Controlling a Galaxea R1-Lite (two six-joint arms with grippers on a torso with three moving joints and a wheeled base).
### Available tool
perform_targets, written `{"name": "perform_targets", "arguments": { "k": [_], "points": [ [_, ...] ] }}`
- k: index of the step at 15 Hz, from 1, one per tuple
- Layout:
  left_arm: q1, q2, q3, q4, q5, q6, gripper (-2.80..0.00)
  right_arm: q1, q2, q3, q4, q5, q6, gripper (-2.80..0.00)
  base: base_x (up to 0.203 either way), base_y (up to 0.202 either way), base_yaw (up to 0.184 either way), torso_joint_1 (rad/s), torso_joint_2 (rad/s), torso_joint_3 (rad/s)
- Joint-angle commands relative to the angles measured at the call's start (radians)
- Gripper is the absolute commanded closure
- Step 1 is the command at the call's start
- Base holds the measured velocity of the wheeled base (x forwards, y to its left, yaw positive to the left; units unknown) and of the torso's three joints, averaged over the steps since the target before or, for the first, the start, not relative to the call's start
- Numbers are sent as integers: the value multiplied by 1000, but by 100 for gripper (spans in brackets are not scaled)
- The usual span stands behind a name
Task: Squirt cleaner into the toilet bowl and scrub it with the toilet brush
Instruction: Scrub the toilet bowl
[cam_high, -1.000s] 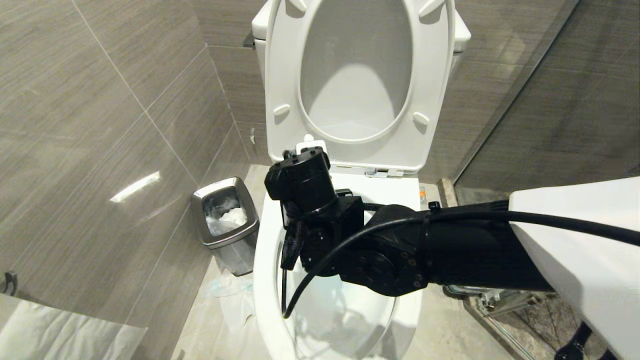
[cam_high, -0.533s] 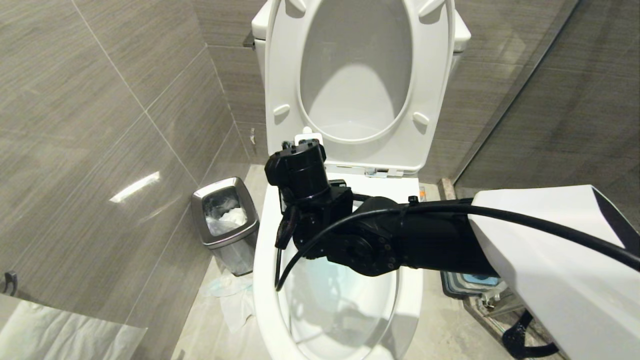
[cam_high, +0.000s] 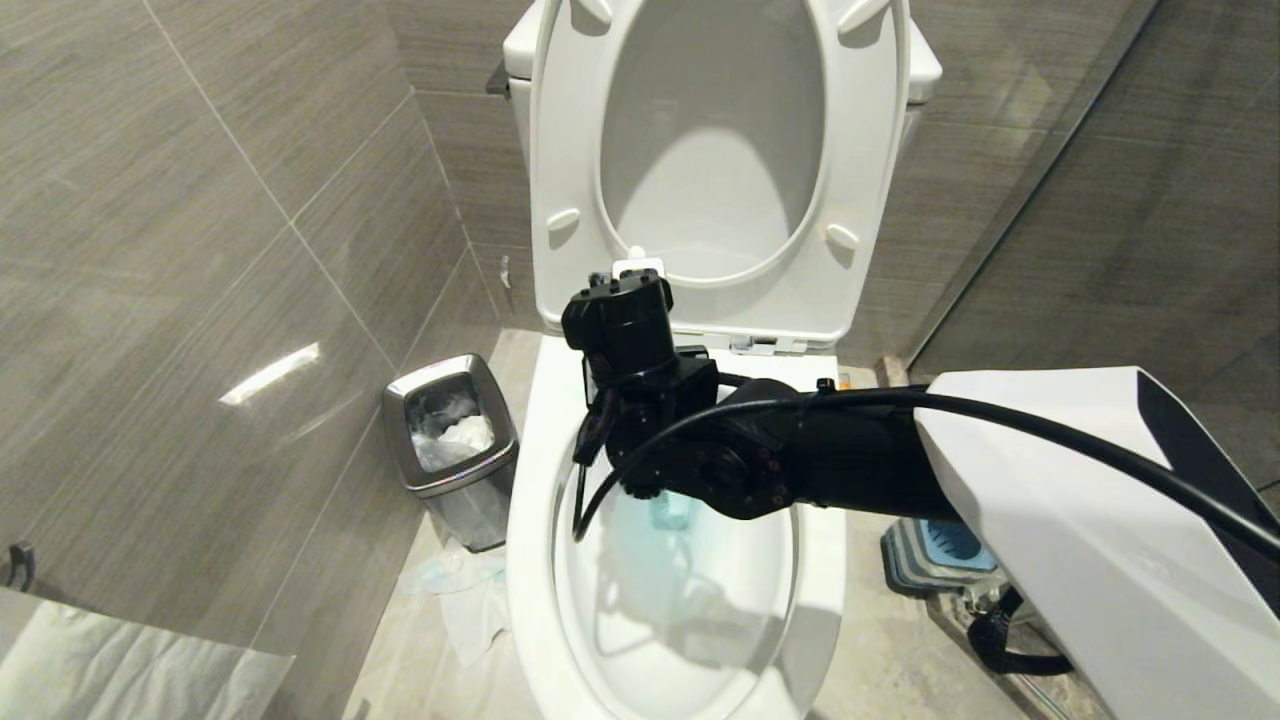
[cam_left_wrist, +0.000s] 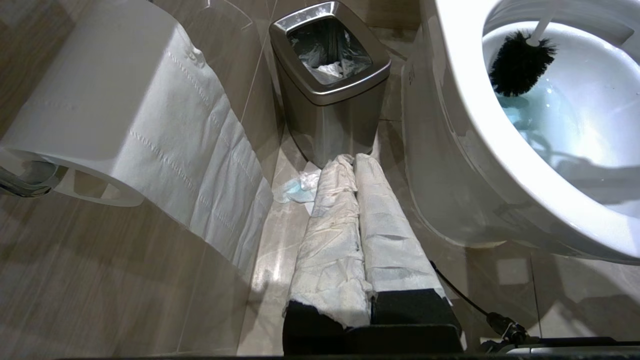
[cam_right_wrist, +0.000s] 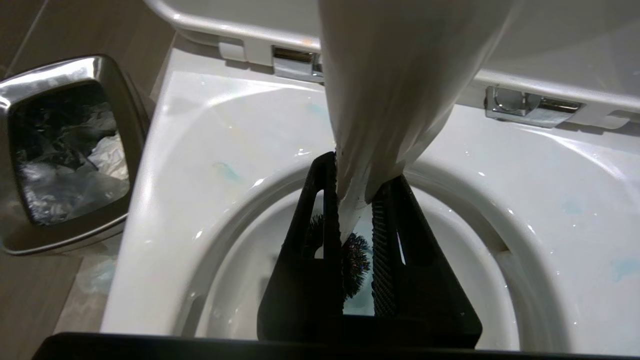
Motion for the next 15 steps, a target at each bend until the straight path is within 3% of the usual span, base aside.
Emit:
{"name": "perform_targets", "arguments": {
  "k": [1,8,15],
  "points": [
    [0,0,-1,0,0,0,0,-18,-1,-1,0,-6,0,0,0,0,0,0,0,0],
    [0,0,0,-1,0,0,0,-48,-37,19,1,-6,-21,0,0,0,0,0,0,0],
    [0,0,0,-1,0,0,0,-59,-127,150,-1,-6,-21,0,0,0,0,0,0,0]
  ]
}}
